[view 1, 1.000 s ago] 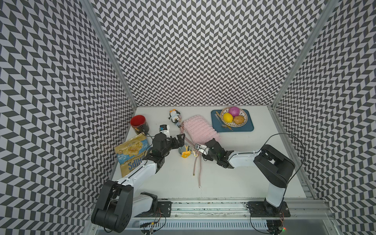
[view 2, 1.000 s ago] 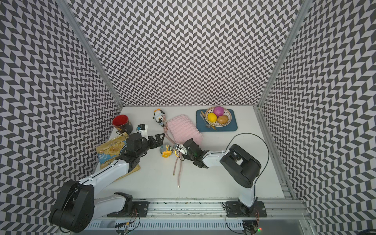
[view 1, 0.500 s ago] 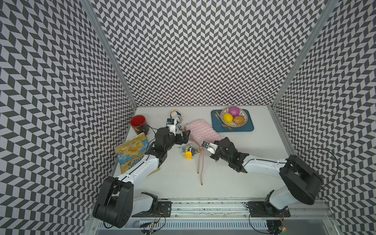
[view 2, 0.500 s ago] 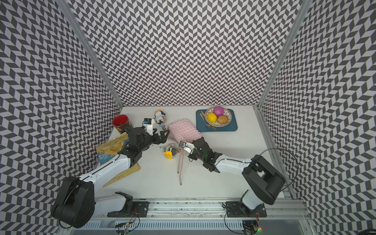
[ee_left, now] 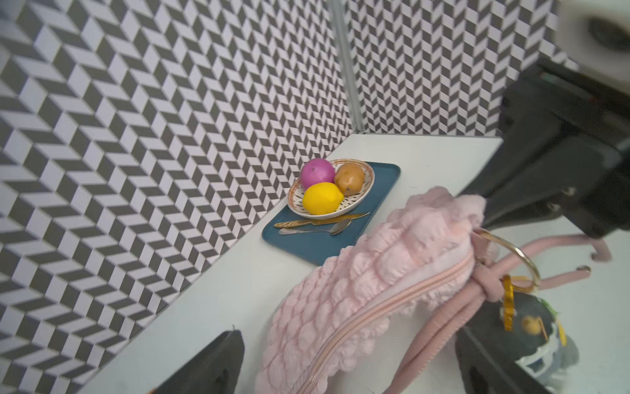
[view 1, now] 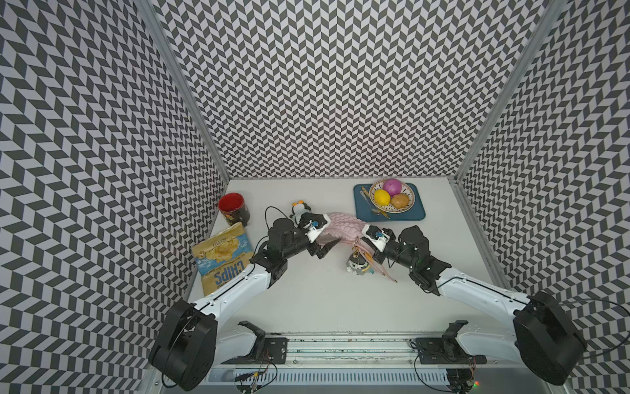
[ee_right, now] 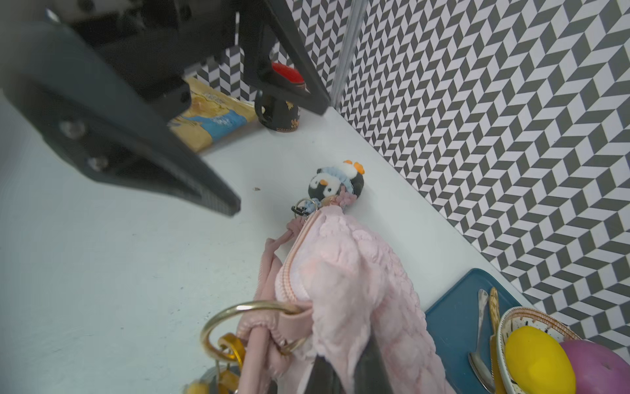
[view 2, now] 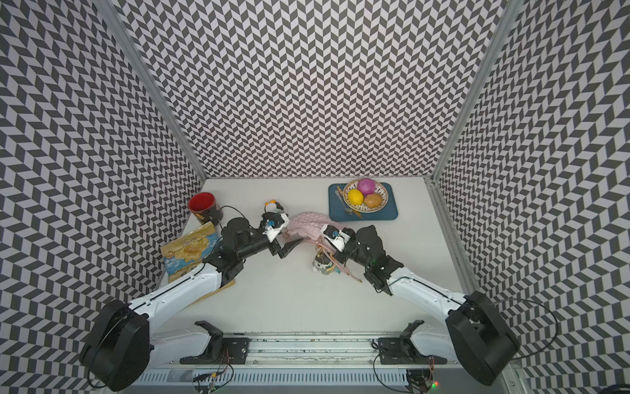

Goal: Remove the decoration from the bag
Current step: Pick up the bag from the center of the board.

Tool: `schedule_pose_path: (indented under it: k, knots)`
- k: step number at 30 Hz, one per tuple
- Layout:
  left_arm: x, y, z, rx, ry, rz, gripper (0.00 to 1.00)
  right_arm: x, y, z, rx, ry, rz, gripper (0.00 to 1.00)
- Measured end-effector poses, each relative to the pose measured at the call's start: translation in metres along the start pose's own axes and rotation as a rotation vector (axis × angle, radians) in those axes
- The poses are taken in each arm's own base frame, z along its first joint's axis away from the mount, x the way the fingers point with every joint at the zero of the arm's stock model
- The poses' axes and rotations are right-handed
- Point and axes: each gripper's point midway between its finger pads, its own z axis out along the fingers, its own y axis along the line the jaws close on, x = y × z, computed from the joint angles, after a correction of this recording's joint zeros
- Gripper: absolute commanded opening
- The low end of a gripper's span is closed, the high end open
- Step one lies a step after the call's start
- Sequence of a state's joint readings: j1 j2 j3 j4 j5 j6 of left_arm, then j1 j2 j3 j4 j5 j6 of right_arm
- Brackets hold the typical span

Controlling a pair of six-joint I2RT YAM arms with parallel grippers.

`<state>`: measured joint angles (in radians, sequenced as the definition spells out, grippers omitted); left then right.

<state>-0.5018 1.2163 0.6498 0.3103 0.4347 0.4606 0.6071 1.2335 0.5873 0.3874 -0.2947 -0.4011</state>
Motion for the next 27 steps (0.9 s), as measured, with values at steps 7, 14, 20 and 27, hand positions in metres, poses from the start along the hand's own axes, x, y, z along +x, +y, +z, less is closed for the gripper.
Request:
schedule_pose_path:
  k: [7, 14, 20, 27]
  knots:
    - [0.009, -0.041, 0.006, 0.076, -0.003, 0.245, 1.00, -0.001, 0.007, -0.010, -0.084, -0.032, 0.080, 0.06]
    - [0.012, -0.048, 0.025, 0.104, 0.019, 0.344, 0.94, 0.000, 0.020, -0.014, -0.163, -0.045, 0.116, 0.06]
    - [0.006, -0.045, 0.045, 0.112, 0.048, 0.403, 0.76, -0.002, 0.028, -0.015, -0.217, -0.060, 0.129, 0.07]
    - [0.010, -0.054, 0.046, 0.140, 0.073, 0.428, 0.43, 0.004, 0.028, -0.010, -0.246, -0.061, 0.172, 0.08]
